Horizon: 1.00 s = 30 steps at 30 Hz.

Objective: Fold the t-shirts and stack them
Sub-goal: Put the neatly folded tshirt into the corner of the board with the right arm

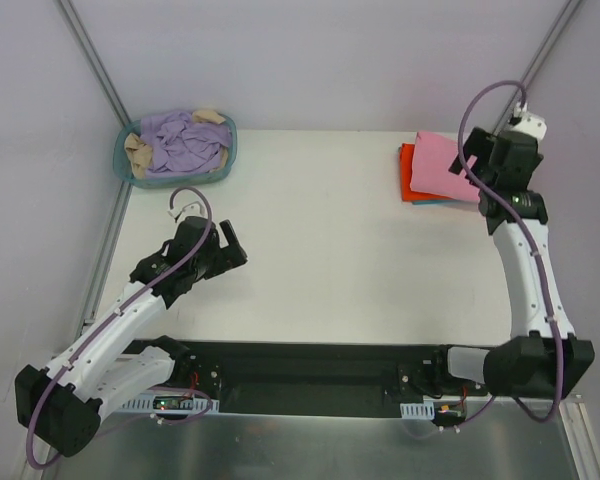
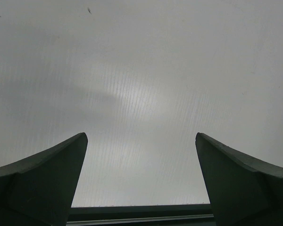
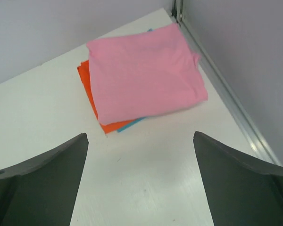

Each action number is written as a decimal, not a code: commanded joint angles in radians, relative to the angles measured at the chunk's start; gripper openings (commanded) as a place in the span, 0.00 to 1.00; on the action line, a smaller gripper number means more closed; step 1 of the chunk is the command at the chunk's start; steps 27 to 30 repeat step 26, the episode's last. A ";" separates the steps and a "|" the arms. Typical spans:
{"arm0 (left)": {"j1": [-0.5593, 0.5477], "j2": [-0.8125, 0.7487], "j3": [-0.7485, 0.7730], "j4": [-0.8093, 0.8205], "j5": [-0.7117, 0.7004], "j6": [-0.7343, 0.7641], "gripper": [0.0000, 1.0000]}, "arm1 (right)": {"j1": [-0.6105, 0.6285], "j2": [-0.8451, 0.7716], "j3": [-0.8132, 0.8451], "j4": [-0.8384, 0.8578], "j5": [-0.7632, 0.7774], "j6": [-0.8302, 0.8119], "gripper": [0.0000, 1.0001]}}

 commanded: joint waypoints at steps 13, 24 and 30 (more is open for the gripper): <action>0.005 -0.187 -0.175 0.086 0.043 -0.016 0.99 | 0.218 -0.601 -0.945 0.157 -0.102 0.301 0.97; 0.005 -0.218 -0.215 0.146 0.037 -0.015 0.99 | 0.229 -0.829 -1.004 0.114 -0.042 0.321 0.97; 0.005 -0.199 -0.201 0.157 0.027 -0.015 0.99 | 0.227 -0.838 -1.007 0.127 -0.054 0.316 0.97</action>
